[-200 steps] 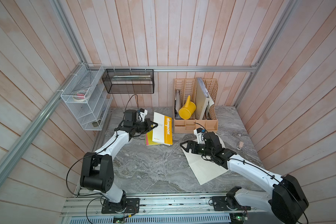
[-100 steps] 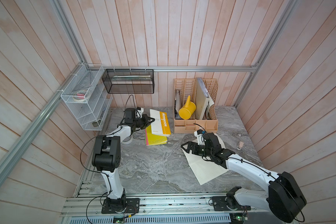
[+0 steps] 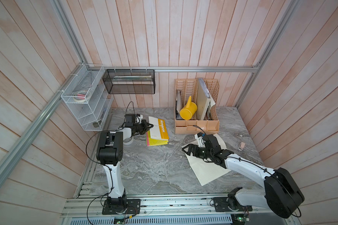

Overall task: Close the notebook
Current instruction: Place the notebook at the notebook.

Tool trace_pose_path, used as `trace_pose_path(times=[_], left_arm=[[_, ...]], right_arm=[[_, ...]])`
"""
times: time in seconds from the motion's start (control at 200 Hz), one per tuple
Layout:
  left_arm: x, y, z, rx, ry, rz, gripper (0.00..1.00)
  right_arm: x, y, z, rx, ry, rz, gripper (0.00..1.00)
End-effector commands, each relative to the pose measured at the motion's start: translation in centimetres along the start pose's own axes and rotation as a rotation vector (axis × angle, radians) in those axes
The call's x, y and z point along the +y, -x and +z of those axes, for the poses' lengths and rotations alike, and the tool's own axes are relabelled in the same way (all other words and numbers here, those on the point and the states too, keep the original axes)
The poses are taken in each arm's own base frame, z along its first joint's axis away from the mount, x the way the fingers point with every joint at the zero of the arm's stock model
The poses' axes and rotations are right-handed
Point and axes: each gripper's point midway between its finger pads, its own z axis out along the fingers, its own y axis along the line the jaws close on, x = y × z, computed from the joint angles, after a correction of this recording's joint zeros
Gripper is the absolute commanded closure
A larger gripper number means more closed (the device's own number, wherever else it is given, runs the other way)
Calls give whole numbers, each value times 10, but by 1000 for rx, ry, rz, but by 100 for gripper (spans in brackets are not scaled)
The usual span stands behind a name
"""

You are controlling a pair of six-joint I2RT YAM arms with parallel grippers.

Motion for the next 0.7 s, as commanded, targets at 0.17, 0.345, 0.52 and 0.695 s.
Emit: trace_pose_path(times=[0.17,0.345,0.52,0.695], left_arm=[[32,-17,5,48,65,4,100],[44,-17,4,41,124,4,100],[49,-17,1,37,160,16,79],[52,-19,-1,37,183,27,75]], right_arm=[[11,9,1,-8,37,-24,2],[10,6,-1,-4,38,-21,2],[10,5,-2,-8,38,-21,2],[11,5,-3,-2,45,-23,2]])
